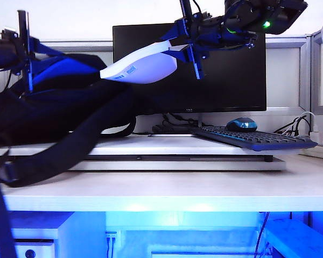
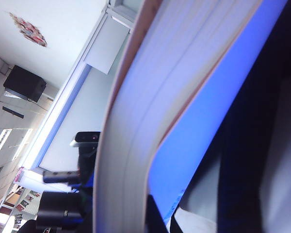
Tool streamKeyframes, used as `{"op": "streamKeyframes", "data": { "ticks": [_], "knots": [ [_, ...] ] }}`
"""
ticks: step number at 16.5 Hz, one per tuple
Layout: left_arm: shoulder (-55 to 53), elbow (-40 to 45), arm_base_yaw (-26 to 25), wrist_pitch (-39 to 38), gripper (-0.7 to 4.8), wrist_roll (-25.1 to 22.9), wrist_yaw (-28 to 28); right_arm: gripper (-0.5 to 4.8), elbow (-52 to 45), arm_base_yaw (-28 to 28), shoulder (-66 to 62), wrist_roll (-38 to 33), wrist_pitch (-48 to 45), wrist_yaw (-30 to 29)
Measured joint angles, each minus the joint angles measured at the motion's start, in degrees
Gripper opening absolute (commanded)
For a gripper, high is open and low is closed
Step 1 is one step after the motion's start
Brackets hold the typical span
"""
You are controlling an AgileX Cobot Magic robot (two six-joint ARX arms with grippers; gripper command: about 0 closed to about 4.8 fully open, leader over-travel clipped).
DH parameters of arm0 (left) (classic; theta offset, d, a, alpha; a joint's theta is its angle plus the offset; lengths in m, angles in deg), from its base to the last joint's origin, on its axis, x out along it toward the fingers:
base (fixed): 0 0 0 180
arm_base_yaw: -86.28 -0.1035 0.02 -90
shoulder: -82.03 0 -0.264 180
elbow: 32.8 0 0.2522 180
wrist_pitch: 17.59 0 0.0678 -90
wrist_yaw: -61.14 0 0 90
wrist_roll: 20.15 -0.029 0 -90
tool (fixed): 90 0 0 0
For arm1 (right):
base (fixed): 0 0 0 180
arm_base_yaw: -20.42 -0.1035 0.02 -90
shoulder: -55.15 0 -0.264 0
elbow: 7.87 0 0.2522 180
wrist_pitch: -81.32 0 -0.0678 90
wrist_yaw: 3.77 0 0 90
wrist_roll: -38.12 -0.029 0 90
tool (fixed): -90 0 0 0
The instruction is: Pick up the book on the desk and put it into the open backpack.
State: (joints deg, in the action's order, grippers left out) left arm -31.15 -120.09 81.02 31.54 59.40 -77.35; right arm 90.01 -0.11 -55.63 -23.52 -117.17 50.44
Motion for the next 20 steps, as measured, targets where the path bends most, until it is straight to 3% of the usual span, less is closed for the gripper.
{"op": "streamKeyframes", "data": {
  "ticks": [5,9,14,20],
  "knots": [
    [0.0,0.2,0.7,5.4,-0.05,4.5,-3.9,-0.09,7.1,-0.1,-0.2,-0.2,1.8,-1.2],
    [0.0,0.2,0.7,7.1,-0.05,5.0,-3.6,-0.09,7.8,-0.2,-0.3,1.9,7.0,0.0],
    [-0.1,0.2,1.0,11.5,-0.05,9.7,-2.5,-0.09,7.7,-0.1,-3.0,2.5,8.4,1.6],
    [-0.1,0.0,6.5,11.5,-0.05,12.1,-5.9,-0.09,12.5,-2.5,-7.7,-1.4,7.8,1.6]
  ]
}}
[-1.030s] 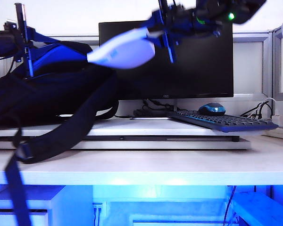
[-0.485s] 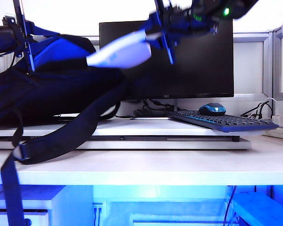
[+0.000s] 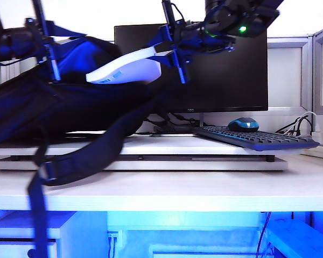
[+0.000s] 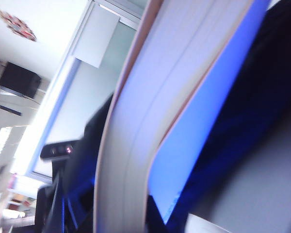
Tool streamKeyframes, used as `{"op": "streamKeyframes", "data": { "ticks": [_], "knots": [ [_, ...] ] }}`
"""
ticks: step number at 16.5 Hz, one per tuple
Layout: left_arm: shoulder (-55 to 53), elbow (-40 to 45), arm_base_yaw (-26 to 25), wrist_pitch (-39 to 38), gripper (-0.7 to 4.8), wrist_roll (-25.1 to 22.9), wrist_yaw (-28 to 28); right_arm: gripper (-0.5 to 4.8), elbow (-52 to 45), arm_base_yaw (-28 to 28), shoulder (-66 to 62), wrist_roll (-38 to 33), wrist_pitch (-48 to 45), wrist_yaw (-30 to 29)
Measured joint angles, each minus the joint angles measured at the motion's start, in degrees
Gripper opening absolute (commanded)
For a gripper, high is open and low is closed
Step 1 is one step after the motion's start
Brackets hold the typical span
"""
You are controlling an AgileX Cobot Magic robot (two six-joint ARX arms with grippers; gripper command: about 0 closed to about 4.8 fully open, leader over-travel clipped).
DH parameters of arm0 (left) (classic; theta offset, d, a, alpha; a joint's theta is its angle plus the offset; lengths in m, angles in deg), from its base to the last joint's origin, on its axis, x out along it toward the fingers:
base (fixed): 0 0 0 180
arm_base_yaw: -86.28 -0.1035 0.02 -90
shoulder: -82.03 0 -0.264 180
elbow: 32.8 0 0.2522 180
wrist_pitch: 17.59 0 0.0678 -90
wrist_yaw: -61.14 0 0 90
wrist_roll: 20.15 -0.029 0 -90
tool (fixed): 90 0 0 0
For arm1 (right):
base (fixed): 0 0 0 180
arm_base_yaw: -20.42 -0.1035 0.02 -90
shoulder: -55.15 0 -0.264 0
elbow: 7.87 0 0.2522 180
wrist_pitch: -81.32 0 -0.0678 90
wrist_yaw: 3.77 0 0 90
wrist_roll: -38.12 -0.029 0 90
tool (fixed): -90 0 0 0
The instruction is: Pick up the book on the desk and put it into the open backpack.
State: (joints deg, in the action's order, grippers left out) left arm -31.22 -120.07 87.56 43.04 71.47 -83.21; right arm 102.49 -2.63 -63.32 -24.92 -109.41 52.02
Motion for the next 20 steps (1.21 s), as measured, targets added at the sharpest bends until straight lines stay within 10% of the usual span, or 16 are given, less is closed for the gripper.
{"op": "streamKeyframes", "data": {
  "ticks": [16,18,20],
  "knots": [
    [2.2,-1.4,5.1,0.6,-0.05,3.3,-4.7,-0.02,15.4,-6.6,-16.7,-12.0,-1.8,-2.0],
    [2.2,-1.4,5.1,0.6,0.01,2.9,-5.1,4.14,15.9,-6.6,-17.0,-12.4,-1.4,-3.4],
    [2.2,-1.4,5.1,0.6,1.12,0.5,-5.2,4.79,16.2,-6.7,-16.8,-12.5,-2.2,-5.4]
  ]
}}
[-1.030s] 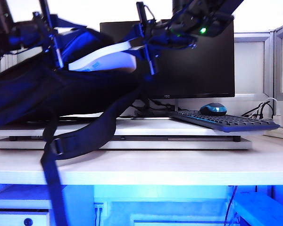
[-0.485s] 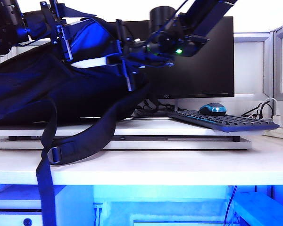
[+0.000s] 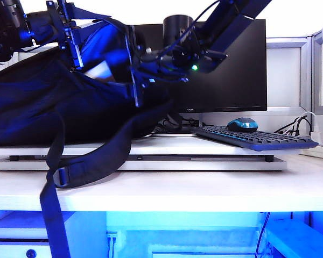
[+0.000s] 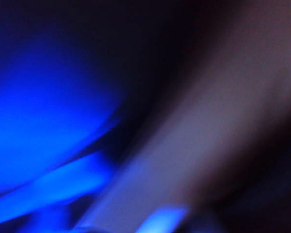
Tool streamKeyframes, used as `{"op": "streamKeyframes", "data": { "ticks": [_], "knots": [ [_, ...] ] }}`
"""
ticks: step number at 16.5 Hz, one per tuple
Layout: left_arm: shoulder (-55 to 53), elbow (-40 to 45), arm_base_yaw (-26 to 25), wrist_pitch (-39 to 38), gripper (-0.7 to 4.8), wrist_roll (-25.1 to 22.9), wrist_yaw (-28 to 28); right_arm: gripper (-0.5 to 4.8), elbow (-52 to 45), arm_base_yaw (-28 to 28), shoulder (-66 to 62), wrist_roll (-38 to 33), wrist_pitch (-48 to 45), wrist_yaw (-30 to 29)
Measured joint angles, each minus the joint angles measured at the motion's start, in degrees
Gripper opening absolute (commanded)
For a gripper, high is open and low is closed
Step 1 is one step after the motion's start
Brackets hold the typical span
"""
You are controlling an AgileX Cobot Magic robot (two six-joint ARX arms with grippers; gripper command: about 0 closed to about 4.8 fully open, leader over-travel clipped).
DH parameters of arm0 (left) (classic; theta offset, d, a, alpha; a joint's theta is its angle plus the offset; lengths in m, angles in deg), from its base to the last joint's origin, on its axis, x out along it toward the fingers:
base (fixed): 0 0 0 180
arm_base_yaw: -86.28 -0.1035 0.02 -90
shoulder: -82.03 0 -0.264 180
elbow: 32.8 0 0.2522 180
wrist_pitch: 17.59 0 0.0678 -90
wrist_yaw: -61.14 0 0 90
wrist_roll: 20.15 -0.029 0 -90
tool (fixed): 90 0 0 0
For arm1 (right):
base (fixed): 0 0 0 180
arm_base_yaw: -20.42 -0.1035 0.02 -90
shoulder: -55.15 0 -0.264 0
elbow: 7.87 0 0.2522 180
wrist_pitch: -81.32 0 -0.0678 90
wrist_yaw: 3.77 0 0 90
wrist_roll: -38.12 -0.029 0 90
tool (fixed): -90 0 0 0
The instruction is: Pick up the book on the desk and put it into the open backpack.
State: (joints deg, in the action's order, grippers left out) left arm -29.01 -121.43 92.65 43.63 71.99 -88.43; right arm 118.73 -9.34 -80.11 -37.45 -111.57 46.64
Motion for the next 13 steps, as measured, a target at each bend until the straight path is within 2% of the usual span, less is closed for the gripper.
{"op": "streamKeyframes", "data": {
  "ticks": [1,2,3,4,6,9,10,11,12,13],
  "knots": [
    [0.0,-0.1,-0.1,0.3,1.24,-0.8,-0.7,4.79,0.0,0.0,0.2,0.1,-0.1,-0.8],
    [1.7,-1.3,-0.5,1.1,1.25,-5.4,-2.6,4.79,-0.1,0.3,-0.2,0.4,0.2,-1.5],
    [2.6,-1.9,-1.7,1.0,1.25,-7.5,-2.8,4.79,-0.2,0.5,-0.7,0.3,1.1,-2.3],
    [2.4,-1.8,-5.1,-2.5,1.25,-11.2,-1.7,4.79,-0.3,1.2,-0.7,0.4,0.9,-4.0],
    [1.2,-1.2,-9.9,-11.5,1.25,-16.1,1.3,4.79,-0.2,1.5,-0.1,0.4,0.3,-6.7],
    [1.8,-1.5,-14.8,-28.1,1.31,-28.1,2.4,4.79,-0.2,1.2,0.4,-1.0,0.6,-8.4],
    [1.7,-1.4,-15.0,-33.6,1.31,-32.6,2.8,4.79,-0.2,1.4,0.6,-1.3,0.9,-9.8],
    [1.6,-1.4,-14.3,-41.3,1.31,-40.7,3.5,4.79,-0.3,1.3,1.2,-1.9,1.1,-12.5],
    [1.5,-1.4,-13.1,-45.0,1.31,-45.4,4.5,4.59,-0.3,1.2,2.5,-2.6,1.2,-16.5],
    [1.2,-1.4,-12.5,-46.2,1.31,-46.3,4.5,4.08,-0.3,1.1,4.1,-2.6,0.9,-17.9]
  ]
}}
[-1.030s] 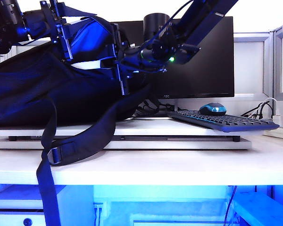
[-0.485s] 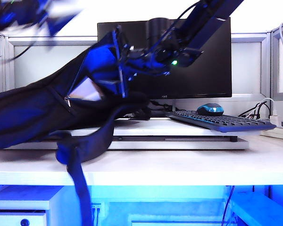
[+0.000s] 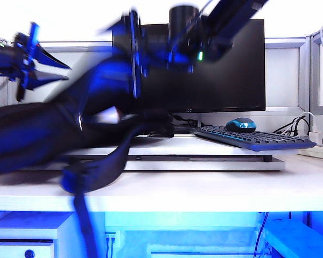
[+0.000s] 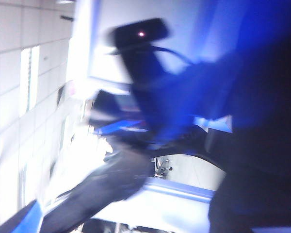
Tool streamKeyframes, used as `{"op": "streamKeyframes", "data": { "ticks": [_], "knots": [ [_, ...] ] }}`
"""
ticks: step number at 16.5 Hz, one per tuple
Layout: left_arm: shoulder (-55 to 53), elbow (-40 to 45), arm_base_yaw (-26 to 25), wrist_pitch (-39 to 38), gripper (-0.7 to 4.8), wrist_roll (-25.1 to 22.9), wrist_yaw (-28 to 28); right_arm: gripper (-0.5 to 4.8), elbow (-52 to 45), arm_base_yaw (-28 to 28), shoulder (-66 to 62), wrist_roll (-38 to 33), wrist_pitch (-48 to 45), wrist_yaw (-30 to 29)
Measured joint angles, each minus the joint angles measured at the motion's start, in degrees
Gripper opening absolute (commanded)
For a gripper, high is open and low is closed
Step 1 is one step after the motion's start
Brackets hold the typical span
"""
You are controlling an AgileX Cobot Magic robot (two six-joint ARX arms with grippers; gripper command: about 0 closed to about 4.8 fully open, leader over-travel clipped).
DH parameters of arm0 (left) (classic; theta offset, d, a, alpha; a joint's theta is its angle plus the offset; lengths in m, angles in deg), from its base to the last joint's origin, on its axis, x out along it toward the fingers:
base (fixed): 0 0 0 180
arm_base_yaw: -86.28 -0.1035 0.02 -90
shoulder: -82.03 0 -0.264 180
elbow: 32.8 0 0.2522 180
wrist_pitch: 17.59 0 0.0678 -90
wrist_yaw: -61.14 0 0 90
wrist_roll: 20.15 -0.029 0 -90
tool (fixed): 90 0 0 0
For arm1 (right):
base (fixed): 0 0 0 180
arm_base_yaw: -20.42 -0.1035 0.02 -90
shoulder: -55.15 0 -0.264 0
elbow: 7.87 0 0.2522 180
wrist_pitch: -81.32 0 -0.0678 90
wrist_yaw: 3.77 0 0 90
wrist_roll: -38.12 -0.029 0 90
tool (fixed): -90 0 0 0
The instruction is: Pick up the book on the desk and put it into the open backpack.
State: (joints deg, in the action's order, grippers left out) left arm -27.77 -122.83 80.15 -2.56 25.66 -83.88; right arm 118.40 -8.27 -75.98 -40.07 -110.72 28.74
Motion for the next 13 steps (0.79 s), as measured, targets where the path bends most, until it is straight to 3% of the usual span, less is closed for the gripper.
{"op": "streamKeyframes", "data": {
  "ticks": [1,4,6,7,9,11,13],
  "knots": [
    [-0.2,0.0,0.3,-0.4,1.49,-0.2,-0.3,3.61,0.0,0.1,2.0,0.7,0.0,-0.2],
    [-0.1,0.0,0.5,6.5,1.54,0.3,-2.8,3.58,0.1,3.3,8.7,12.2,8.2,4.7],
    [0.5,0.0,0.5,12.4,1.63,2.3,-3.0,3.54,0.8,6.0,13.0,28.3,25.8,9.5],
    [0.9,0.0,0.5,14.0,1.68,2.5,-3.5,3.53,0.7,6.5,13.6,35.0,34.0,13.4],
    [2.5,0.1,0.7,18.9,1.83,0.2,-6.6,3.02,0.3,7.2,15.2,54.9,56.2,29.1],
    [7.4,0.1,0.5,20.0,1.83,-6.3,-7.5,2.90,0.3,7.1,18.6,67.4,65.2,38.5],
    [13.7,0.1,-1.4,19.0,1.83,-8.2,-7.7,2.37,0.3,7.2,22.3,70.8,65.6,42.2]
  ]
}}
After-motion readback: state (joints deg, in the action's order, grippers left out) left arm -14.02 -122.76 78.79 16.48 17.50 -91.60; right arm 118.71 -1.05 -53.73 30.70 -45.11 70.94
